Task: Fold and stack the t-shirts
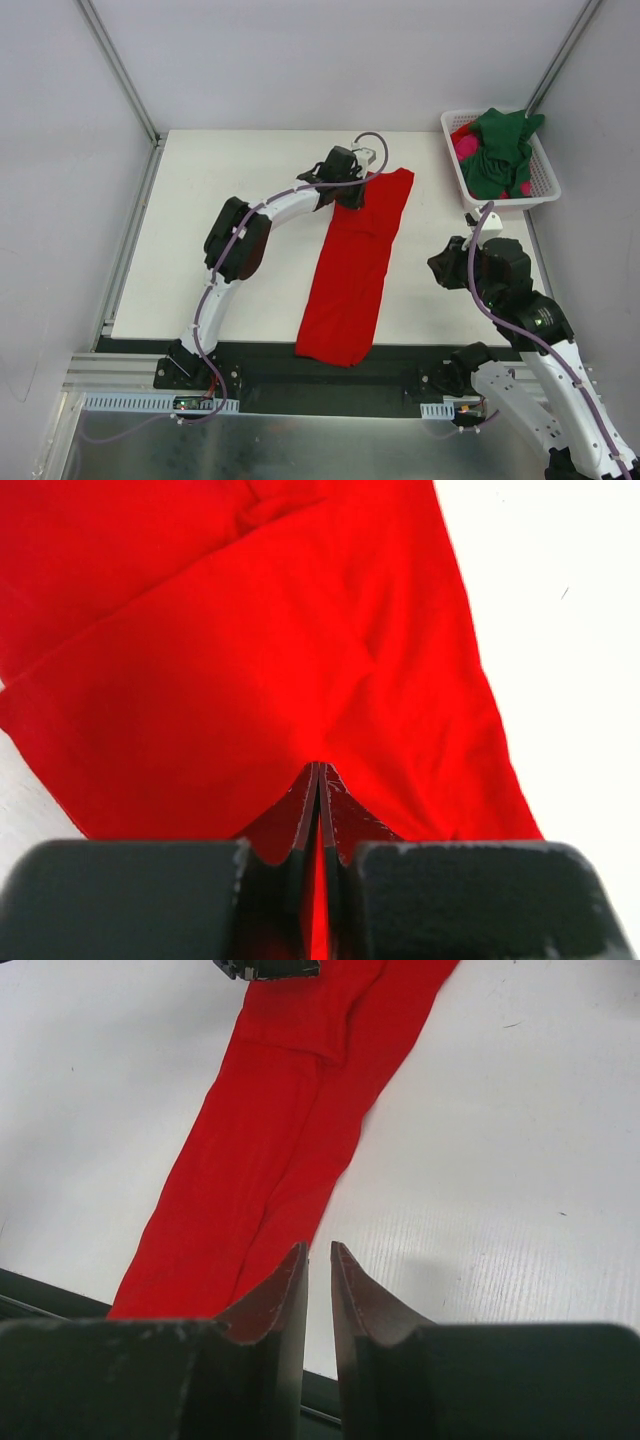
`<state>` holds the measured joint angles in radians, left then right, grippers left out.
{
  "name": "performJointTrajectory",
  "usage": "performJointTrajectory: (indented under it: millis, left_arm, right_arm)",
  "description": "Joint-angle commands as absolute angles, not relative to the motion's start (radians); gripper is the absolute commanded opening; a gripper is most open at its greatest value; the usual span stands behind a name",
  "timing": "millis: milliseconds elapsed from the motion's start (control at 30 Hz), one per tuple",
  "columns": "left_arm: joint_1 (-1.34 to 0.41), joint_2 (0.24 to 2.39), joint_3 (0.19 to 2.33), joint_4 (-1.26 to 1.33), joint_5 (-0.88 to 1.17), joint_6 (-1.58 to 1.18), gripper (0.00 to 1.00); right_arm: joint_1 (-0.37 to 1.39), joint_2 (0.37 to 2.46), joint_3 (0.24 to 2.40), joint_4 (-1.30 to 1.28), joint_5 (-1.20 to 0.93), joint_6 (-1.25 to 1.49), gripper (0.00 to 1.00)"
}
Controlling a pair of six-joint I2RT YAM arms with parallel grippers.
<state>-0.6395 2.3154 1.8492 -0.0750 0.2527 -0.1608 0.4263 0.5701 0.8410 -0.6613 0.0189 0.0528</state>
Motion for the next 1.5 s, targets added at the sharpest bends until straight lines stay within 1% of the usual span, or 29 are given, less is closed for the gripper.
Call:
performJointTrajectory:
  millis: [0,167,267,467,700,867,1133,1300,1467]
  left_arm:
    - [-0.635,2.342,1.896,-0.15,0.245,-0.158,0.0]
    - [-0.626,2.423,2.026,-0.319,0.241,-0.163,0.0]
    - [-0.62,2.451,2.057,-0.389,0.239,-0.176,0.0]
    - [-0.586,2.45,2.052,-0.446,0.204,-0.201,0.0]
    - [-0.503,2.437,2.068,-0.482,0.176,-0.203,0.0]
    - [-0.462,2.482,2.16,-0.528,0.181,-0.181,0.0]
    - [-0.422,2.603,2.384,-0.595,0.207,-0.152,0.0]
    - [-0.403,2.646,2.454,-0.595,0.219,-0.15,0.0]
    - [-0.38,2.657,2.47,-0.594,0.261,-0.152,0.0]
  right_arm:
    - [0.425,0.555,0.842,-0.646,0.045,0.066,0.19]
    - [0.426,0.557,0.844,-0.644,0.038,0.071,0.19]
    - [0.425,0.552,0.844,-0.644,0.04,0.072,0.19]
    - [0.425,0.551,0.844,-0.649,0.037,0.071,0.2]
    - [0.426,0.552,0.842,-0.646,0.029,0.072,0.2]
    - [0.425,0.546,0.838,-0.653,0.034,0.074,0.2]
    - [0.426,0.548,0.838,-0.669,0.049,0.072,0.2]
    - [0.425,0.56,0.838,-0.672,0.061,0.074,0.21]
    - [0.426,0.578,0.83,-0.664,0.06,0.072,0.21]
